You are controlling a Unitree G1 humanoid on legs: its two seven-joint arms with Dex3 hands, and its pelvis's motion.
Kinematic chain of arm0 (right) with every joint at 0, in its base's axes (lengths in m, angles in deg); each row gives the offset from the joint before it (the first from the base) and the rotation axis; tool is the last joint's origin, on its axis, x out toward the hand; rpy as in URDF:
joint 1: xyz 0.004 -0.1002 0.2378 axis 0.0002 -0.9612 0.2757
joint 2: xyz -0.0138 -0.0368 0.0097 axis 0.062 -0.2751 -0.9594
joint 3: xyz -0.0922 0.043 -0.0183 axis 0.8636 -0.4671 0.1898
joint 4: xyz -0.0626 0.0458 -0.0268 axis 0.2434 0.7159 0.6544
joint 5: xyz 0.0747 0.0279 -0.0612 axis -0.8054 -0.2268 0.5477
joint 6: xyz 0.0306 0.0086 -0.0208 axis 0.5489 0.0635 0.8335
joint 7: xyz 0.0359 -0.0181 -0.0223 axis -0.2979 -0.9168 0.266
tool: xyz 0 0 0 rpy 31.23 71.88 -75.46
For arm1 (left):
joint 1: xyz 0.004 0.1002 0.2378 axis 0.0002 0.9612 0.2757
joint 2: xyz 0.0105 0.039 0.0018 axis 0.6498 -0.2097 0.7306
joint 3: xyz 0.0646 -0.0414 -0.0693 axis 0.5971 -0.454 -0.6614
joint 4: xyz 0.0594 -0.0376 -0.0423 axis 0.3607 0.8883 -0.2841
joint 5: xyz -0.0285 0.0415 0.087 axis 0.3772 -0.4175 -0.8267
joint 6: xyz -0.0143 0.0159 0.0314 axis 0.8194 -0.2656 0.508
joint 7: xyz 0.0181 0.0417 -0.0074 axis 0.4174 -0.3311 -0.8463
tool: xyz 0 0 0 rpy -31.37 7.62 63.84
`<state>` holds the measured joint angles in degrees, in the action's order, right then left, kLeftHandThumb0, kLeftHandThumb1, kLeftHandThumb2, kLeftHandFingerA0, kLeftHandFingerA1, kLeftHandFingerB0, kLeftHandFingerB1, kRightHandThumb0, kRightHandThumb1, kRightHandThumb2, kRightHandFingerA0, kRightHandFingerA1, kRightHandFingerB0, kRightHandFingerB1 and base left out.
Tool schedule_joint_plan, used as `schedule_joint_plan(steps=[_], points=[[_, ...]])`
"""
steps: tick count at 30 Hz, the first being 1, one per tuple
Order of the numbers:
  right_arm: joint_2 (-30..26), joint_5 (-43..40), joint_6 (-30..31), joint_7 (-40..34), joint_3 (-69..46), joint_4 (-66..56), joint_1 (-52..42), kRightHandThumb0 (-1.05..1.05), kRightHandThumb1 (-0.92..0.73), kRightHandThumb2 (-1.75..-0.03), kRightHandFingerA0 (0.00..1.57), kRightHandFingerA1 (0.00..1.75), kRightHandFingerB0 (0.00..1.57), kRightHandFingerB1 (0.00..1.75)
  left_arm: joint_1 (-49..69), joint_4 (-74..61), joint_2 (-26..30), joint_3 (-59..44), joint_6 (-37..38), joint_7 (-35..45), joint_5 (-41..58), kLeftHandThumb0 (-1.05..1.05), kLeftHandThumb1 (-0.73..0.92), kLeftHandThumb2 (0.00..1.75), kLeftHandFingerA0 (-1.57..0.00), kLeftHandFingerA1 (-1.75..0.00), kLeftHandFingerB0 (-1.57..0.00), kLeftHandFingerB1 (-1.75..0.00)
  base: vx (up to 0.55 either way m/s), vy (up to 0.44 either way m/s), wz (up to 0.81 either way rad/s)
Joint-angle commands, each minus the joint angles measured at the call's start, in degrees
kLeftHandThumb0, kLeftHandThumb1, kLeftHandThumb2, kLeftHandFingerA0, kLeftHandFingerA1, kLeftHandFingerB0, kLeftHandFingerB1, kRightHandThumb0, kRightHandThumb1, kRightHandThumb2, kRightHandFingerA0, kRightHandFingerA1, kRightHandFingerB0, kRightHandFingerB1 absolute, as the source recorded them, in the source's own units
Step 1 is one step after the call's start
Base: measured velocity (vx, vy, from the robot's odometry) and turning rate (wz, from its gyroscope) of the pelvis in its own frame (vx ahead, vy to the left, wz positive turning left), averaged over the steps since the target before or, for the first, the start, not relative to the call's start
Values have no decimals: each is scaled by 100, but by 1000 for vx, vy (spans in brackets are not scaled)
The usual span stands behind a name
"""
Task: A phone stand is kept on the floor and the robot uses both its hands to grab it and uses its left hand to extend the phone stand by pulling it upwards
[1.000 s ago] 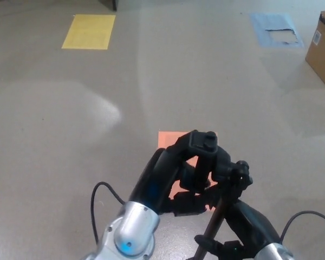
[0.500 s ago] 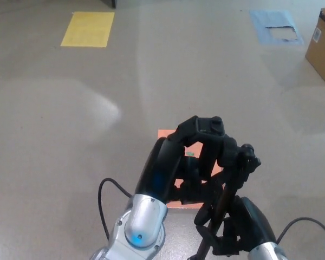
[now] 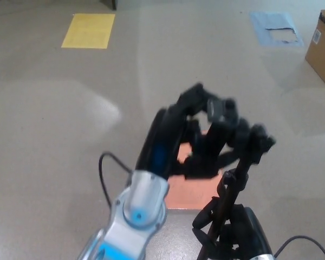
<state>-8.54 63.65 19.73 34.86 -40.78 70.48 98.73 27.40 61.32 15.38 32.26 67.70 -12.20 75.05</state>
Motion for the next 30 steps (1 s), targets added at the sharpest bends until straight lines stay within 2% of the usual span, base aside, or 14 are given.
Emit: schedule_joint_plan(steps=[1, 4, 5, 8, 13, 14, 20, 21, 23, 24, 26, 28, 29, 30], points=[[-46, 69, -6, -68, 116, 314, -278, -37, -65, -60, 110, 175, 96, 175, -1163, -399, -323, -480, 193, -53, -75, 6, 59, 62, -95, -175, -77, -175, 0, 0, 0], [-104, 80, -89, -108, 124, 394, -298, -38, -65, -61, 110, 175, 96, 175, -2058, -318, -521, -762, 275, -96, 38, -1, 57, 64, -98, -175, -76, -175, 0, 0, 0], [-121, 113, -92, -142, 139, 422, -298, -39, -66, -60, 108, 175, 95, 175, -2417, -288, -574, -868, 194, -124, 62, -14, 57, 64, -98, -175, -78, -175, 0, 0, 0], [-172, 215, -131, -246, 190, 472, -287, -38, -63, -65, 107, 175, 95, 175, -3193, -245, -702, -1142, -99, -142, 206, -17, 58, 63, -98, -175, -76, -175, 0, 0, 0], [-213, 207, -85, -230, 184, 544, -262, -39, -66, -60, 106, 175, 94, 175, -4421, 84, -661, -1503, -223, -239, 290, -15, 50, 68, -97, -175, -76, -175, 0, 0, 0], [-212, 203, -55, -201, 191, 568, -255, -39, -66, -59, 105, 175, 94, 175, -4688, 133, -669, -1637, -310, -241, 443, -18, 37, 86, -130, -144, -107, -133, 0, 0, 0], [-252, 326, -123, -294, 317, 660, -314, -39, -62, -64, 109, 175, 96, 175, -5443, 484, -511, -2000, -201, -354, 680, -18, 37, 90, -132, -142, -107, -131, 0, 0, 0], [-266, 363, -135, -331, 348, 679, -315, -39, -62, -64, 109, 175, 96, 175, -5561, 550, -474, -2050, -185, -364, 702, -15, 48, 74, -101, -172, -78, -175, 0, 0, 0], [-295, 412, -169, -381, 407, 677, -360, -39, -61, -65, 110, 175, 97, 175, -5763, 662, -396, -2112, -155, -387, 683, -15, 49, 73, -100, -174, -77, -175, 0, 0, 0], [-299, 383, -172, -364, 402, 666, -381, -37, -64, -59, 109, 175, 98, 175, -5929, 773, -344, -2168, -81, -419, 688, -21, 38, 89, -134, -146, -108, -134, 0, 0, 0], [-306, 337, -183, -350, 390, 678, -377, -38, -64, -59, 109, 175, 98, 175, -6196, 950, -289, -2283, 24, -473, 749, -20, 37, 90, -132, -145, -108, -134, 0, 0, 0], [-323, 358, -210, -393, 412, 704, -375, -39, -64, -59, 108, 175, 98, 175, -6377, 1043, -279, -2384, 98, -493, 855, -19, 38, 91, -135, -147, -111, -136, 0, 0, 0], [-330, 372, -211, -425, 430, 702, -397, -39, -60, -64, 108, 175, 98, 175, -6500, 1101, -270, -2451, 180, -505, 922, -15, 48, 75, -100, -175, -81, -175, 0, 0, 0], [-336, 390, -210, -456, 446, 699, -414, -39, -60, -64, 108, 175, 98, 175, -6553, 1128, -273, -2480, 195, -527, 939, -15, 48, 75, -100, -175, -81, -175, 0, 0, 0]])
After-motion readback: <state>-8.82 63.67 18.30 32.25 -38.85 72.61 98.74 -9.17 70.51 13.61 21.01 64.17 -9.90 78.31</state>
